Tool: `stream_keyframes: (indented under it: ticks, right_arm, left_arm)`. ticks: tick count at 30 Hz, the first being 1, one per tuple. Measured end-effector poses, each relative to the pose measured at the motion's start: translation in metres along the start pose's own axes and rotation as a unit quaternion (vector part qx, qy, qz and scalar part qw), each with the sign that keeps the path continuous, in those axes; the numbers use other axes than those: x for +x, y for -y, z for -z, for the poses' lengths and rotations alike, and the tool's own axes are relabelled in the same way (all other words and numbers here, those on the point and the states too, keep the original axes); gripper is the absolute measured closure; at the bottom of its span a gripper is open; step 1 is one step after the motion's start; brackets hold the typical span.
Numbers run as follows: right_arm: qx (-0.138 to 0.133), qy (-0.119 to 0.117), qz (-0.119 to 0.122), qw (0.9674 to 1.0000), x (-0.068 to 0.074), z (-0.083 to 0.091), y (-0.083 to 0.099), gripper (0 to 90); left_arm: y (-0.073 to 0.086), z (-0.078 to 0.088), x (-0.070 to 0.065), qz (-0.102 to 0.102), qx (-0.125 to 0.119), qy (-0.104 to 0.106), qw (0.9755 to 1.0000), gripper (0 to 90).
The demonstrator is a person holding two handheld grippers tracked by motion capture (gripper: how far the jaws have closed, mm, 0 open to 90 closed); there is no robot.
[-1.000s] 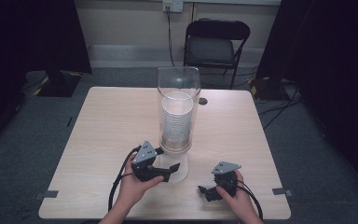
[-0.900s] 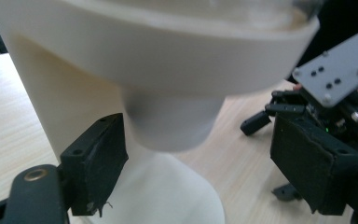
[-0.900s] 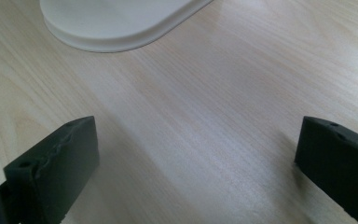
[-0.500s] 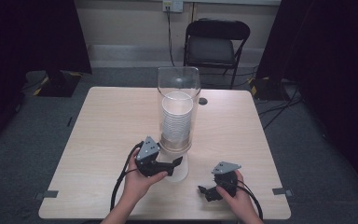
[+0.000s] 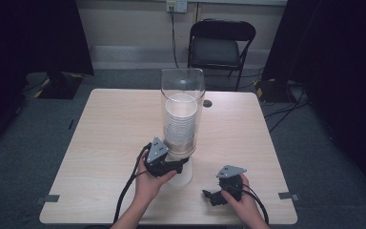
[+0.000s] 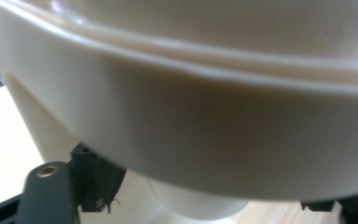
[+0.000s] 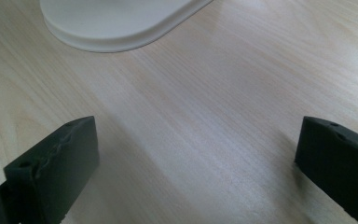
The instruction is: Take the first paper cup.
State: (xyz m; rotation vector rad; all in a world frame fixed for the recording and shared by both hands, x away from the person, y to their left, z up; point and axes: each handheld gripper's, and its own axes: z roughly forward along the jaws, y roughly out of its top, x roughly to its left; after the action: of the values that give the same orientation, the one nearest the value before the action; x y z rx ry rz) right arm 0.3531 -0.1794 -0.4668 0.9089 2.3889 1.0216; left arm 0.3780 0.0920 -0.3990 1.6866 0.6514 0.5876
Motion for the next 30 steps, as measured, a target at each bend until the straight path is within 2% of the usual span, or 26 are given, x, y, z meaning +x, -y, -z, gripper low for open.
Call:
stream_keyframes:
  ticks: [4,8,12,15,17,18,19,21,23,26,30]
  right_arm:
    - [0.0,0.0,0.0,1.0,0.0,0.0,0.0,0.0]
    - [0.0,0.0,0.0,1.0,0.0,0.0,0.0,0.0]
    - [0.0,0.0,0.0,1.0,0.0,0.0,0.0,0.0]
    - [0.0,0.0,0.001,1.0,0.0,0.0,0.0,0.0]
    - [0.0,0.0,0.0,1.0,0.0,0.0,0.0,0.0]
    - [0.0,0.0,0.0,1.0,0.0,0.0,0.0,0.0]
    - [0.0,0.0,0.0,1.0,0.0,0.0,0.0,0.0]
    - [0.0,-0.001,0.0,1.0,0.0,0.0,0.0,0.0]
    - [0.001,-0.001,-0.001,1.0,0.0,0.0,0.0,0.0]
    - [0.001,-0.001,-0.001,1.0,0.0,0.0,0.0,0.0]
    - [0.001,-0.001,-0.001,1.0,0.0,0.0,0.0,0.0]
  left_arm:
    - [0.004,-0.004,0.0,0.003,-0.002,-0.007,1.0,25.9]
    - [0.005,-0.005,0.0,-0.003,-0.009,0.002,0.9999,32.9]
    - [0.006,-0.005,0.0,-0.005,-0.01,0.002,0.9999,34.0]
    - [0.009,-0.005,-0.001,-0.007,-0.019,0.001,0.9998,34.7]
    - [0.016,-0.008,0.001,-0.006,0.021,0.0,0.9998,35.2]
    - [0.023,-0.009,0.002,0.0,0.027,0.004,0.9996,35.7]
    - [0.026,-0.009,0.002,-0.007,0.016,-0.005,0.9998,35.9]
    - [0.026,-0.01,0.0,-0.007,0.01,-0.001,0.9999,35.9]
    - [0.026,-0.01,0.001,-0.003,0.013,-0.003,0.9999,35.9]
    - [0.027,-0.01,0.001,-0.012,0.012,-0.001,0.9999,35.9]
    - [0.028,-0.011,0.002,-0.01,0.009,-0.003,0.9999,36.0]
